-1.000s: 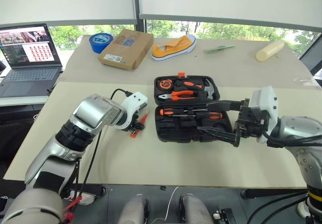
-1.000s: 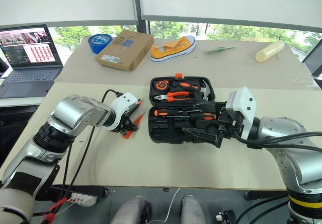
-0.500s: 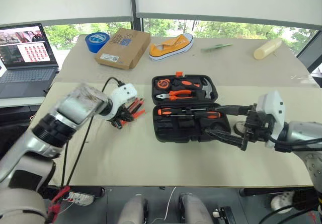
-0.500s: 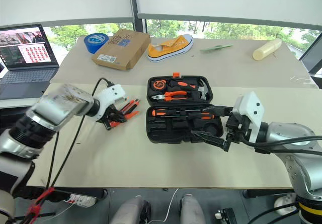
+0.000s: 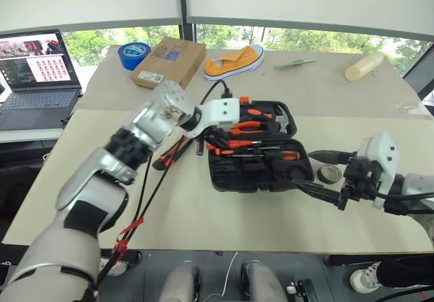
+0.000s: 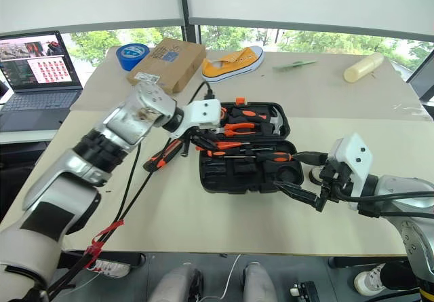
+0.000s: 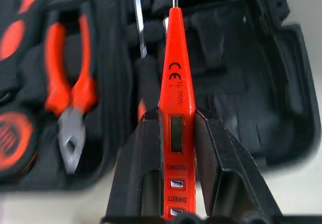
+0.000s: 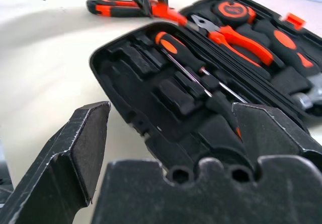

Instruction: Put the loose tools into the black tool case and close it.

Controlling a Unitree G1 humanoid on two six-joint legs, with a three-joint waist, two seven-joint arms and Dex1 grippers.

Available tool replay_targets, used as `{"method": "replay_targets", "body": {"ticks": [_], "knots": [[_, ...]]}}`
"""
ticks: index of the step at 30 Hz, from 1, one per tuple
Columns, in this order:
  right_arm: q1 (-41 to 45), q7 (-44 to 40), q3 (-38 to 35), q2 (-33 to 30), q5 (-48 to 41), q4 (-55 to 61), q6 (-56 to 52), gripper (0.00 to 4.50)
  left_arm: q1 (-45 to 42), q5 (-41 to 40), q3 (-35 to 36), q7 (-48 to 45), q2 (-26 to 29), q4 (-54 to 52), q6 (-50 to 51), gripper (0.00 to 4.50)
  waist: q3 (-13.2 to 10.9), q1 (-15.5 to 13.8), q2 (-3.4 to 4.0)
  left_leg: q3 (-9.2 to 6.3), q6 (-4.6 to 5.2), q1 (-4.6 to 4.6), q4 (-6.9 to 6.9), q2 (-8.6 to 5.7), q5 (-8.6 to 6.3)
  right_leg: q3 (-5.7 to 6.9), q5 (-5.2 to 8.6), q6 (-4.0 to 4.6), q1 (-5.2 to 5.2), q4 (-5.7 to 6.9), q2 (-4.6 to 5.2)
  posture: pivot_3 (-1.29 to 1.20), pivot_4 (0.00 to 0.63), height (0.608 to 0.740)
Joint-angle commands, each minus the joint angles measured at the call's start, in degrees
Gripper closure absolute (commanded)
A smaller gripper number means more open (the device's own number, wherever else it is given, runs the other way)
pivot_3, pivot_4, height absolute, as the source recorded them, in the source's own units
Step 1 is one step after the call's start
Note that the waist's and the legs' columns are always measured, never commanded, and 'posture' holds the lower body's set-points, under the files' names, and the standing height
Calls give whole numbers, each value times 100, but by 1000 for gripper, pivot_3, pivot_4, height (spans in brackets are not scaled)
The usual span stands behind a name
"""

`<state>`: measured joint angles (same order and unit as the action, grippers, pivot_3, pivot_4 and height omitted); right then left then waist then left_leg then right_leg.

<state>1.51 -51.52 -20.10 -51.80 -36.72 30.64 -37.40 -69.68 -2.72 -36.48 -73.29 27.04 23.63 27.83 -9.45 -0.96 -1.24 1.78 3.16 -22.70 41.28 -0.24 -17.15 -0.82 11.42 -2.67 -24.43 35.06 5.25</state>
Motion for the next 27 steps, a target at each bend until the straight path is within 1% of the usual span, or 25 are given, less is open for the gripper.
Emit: {"method": "replay_targets", "body": {"ticks": [1, 4, 8, 12, 16, 18, 27], "knots": [[-37, 117, -255, -27, -35, 250, 71, 0, -205, 291, -98, -213, -198, 171, 383, 4080, 0, 32, 0, -1, 1, 0, 0, 0, -1, 0, 0, 0, 0, -1, 0, 0, 150, 735], [-125, 178, -328, -9, -54, 316, 64, 0, -170, 312, -71, -340, -419, 265, 733, 4080, 0, 42, 0, -1, 5, 0, 0, 2, -3, -1, 0, -1, 0, -1, 0, 0, 150, 735], [-242, 358, -463, 91, -166, 444, -17, 0, -98, 322, -105, -502, -672, 315, 923, 4080, 0, 17, 0, -3, 6, -5, 3, 2, -4, 0, 1, -2, -1, 0, 2, 0, 150, 735], [-327, 465, -490, 142, -215, 533, -34, 0, -38, 558, -209, -458, -781, 435, 786, 4080, 0, 20, 0, -4, 8, -12, 12, 3, -5, 0, 1, -5, -4, 1, 6, 0, 150, 735], [-372, 531, -470, 169, -202, 601, -29, 0, -5, 874, -255, -163, -954, 868, 279, 4080, 0, 20, 0, -4, 9, -11, 12, 1, -5, 0, 1, -5, -4, 1, 3, 0, 150, 735], [-371, 557, -484, 177, -216, 615, -35, 0, -7, 957, -207, -82, -1033, 1047, 181, 4080, 0, 18, 0, -4, 10, -11, 13, 1, -6, 0, 1, -5, -3, 1, 5, 0, 150, 735], [-474, 621, -491, 219, -202, 651, 24, 0, -102, 1069, -37, -239, -1395, 1586, 548, 4080, 1, -35, 1, -7, 24, -9, 36, 3, -14, 2, 1, -8, 10, 1, 7, 0, 150, 735]]}}
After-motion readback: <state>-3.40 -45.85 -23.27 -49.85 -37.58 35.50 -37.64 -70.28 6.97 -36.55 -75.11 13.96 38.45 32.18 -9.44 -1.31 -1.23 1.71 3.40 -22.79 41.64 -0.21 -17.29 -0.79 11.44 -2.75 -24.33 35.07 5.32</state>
